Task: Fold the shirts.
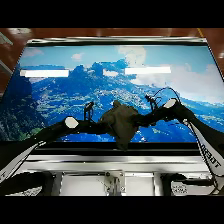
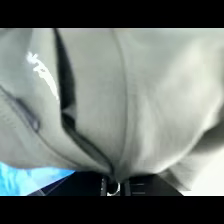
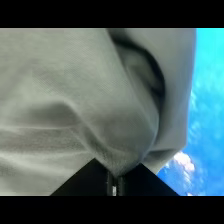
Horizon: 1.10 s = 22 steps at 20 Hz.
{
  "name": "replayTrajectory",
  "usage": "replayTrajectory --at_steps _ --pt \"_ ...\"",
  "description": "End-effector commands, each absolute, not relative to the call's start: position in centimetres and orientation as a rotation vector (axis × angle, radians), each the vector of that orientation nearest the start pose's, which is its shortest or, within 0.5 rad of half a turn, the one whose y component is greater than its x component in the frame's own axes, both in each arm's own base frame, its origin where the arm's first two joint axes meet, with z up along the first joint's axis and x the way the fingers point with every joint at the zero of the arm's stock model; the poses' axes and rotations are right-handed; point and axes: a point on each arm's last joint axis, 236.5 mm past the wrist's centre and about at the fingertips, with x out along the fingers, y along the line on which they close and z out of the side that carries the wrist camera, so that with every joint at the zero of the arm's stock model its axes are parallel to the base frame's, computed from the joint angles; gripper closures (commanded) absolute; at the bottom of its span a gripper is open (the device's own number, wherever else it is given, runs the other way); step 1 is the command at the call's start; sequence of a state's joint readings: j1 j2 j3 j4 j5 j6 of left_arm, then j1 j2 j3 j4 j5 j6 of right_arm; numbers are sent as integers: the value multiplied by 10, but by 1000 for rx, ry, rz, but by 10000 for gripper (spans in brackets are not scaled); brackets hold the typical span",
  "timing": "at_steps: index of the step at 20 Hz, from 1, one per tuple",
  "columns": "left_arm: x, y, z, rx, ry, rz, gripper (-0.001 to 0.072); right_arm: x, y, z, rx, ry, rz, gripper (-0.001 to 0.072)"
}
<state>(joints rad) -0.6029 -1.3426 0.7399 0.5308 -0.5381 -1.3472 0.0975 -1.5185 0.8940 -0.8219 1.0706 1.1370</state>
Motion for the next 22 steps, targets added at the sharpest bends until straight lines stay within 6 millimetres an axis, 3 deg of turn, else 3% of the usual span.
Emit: replayTrajectory --at_steps 1,2,4,6,8,9,11,13,15,17,19,22 --pt "314 -294 -17 -554 1097 -605 657 327 169 -99 309 1476 599 650" --pt "328 -282 6 -561 1030 -610 657 333 163 -85 254 1453 612 650" --pt "347 -266 74 -493 858 -700 657 351 160 -31 155 1351 667 650" --pt "357 -255 166 -427 650 -784 657 367 167 59 50 1134 740 650" --pt "357 -239 271 -397 408 -810 657 377 165 168 -37 846 726 651" --pt "349 -231 325 -368 279 -823 657 375 159 225 -86 688 692 650" --pt "323 -216 414 -334 77 -841 657 352 150 316 -123 443 641 651" --pt "295 -209 471 -307 -58 -863 657 316 147 373 -101 314 624 651" --pt "278 -209 492 -286 -102 -886 657 287 146 383 -81 314 629 650" --pt "275 -217 476 -247 -42 -916 657 266 148 362 -72 429 660 650" --pt "281 -224 435 -209 117 -927 657 251 145 329 -92 593 678 650" --pt "294 -224 344 -115 398 -892 658 243 122 276 -117 866 611 650"
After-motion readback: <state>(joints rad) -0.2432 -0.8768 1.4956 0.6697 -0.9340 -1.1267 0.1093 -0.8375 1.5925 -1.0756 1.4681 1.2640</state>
